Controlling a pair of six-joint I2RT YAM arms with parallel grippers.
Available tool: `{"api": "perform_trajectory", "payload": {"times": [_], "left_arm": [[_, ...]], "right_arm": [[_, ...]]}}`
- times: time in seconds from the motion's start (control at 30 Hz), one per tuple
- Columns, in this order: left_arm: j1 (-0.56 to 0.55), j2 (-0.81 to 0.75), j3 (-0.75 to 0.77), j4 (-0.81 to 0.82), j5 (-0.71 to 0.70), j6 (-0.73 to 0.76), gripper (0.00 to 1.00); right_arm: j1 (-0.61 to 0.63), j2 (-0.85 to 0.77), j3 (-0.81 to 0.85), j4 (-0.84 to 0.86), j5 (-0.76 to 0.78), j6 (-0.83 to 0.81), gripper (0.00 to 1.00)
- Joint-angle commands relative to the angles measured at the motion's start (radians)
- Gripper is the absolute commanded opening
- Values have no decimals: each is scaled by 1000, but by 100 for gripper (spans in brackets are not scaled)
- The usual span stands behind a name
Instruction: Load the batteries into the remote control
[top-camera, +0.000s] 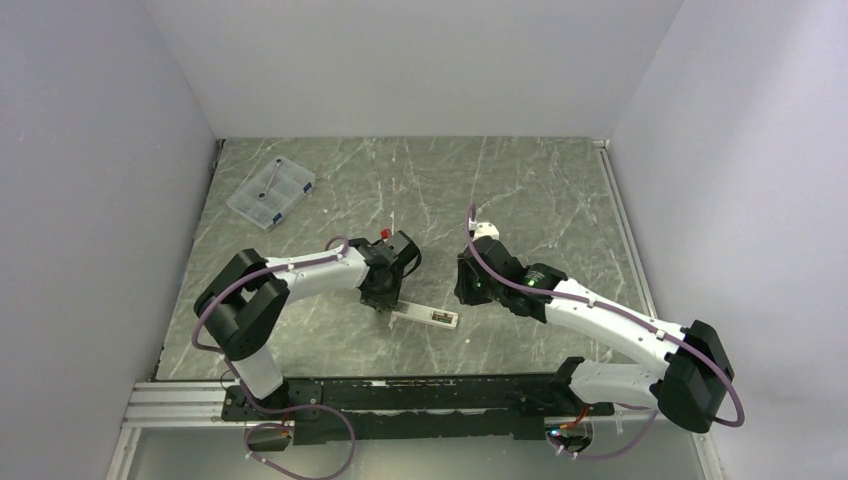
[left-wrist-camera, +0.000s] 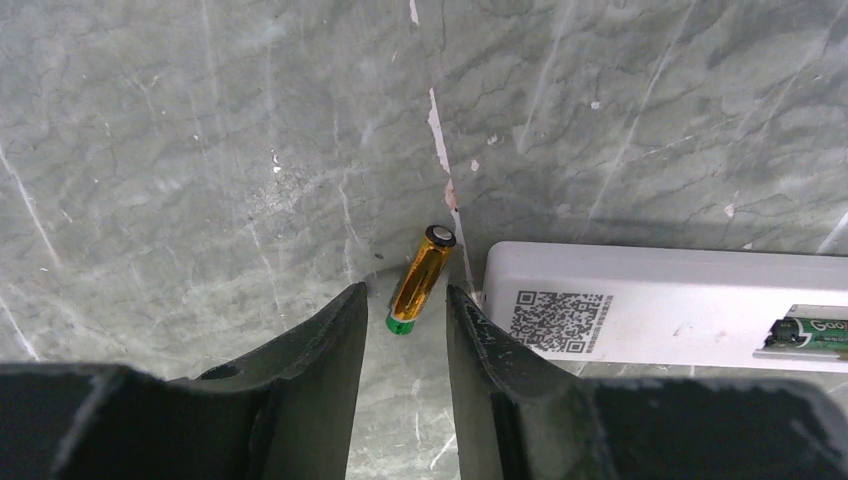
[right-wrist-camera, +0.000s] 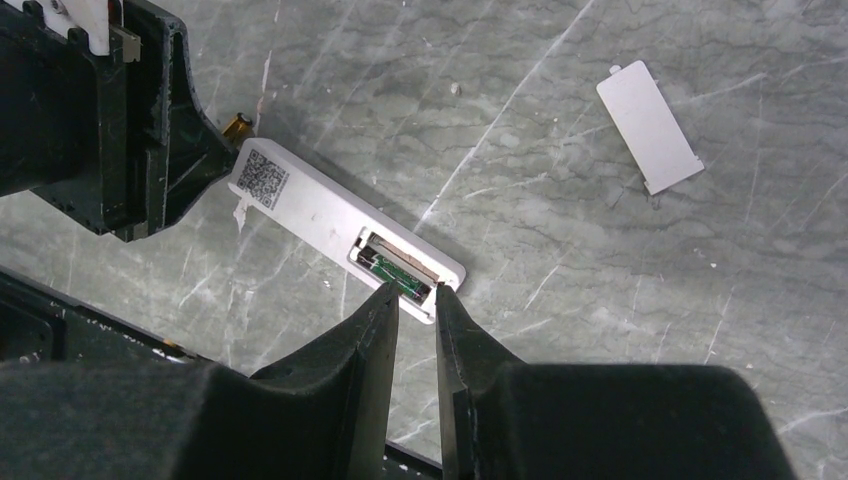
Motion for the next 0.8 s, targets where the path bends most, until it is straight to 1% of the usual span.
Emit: {"api": "perform_trajectory", "payload": {"times": [0.0,0.53,0.67,0.77], "left_arm": [[13,16,24,28,10,12,41],[23,90,84,34,7,30,39],[22,108,97,32,7,34,31],[24,117,91,34,5,32,28]], "right_arm": [[-5,-29,1,21,-3,2,23],[-5,-46,-6,15,-1,7,23],[-5,-48,-3,10,0,5,23],[-5,-51,0,6,2,2,23]]}}
